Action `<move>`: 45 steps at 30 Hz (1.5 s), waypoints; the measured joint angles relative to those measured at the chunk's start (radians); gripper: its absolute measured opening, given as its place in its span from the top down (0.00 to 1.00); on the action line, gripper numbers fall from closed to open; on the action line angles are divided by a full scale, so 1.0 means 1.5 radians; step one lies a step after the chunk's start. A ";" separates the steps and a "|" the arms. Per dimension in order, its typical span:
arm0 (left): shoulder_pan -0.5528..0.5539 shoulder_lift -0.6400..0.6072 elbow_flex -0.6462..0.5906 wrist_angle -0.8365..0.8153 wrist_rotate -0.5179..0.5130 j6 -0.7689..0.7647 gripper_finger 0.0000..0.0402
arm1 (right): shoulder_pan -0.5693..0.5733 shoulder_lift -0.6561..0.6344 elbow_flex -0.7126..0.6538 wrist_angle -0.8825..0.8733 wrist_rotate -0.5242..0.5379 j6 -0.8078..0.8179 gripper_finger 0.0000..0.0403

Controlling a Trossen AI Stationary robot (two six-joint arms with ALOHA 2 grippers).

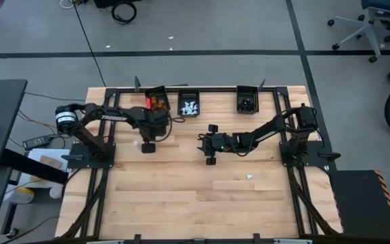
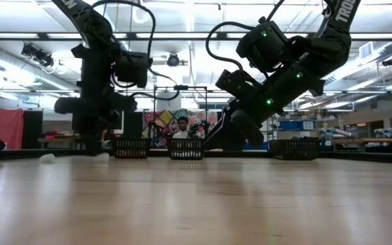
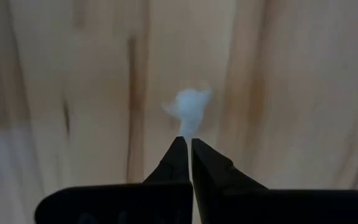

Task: Sort Halloween decoration
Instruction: Put the white ghost toy into the middle black bin

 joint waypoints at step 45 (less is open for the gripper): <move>-0.120 0.018 -0.061 0.275 -0.058 -0.120 1.00 | 0.008 0.000 0.020 0.115 -0.065 0.072 0.56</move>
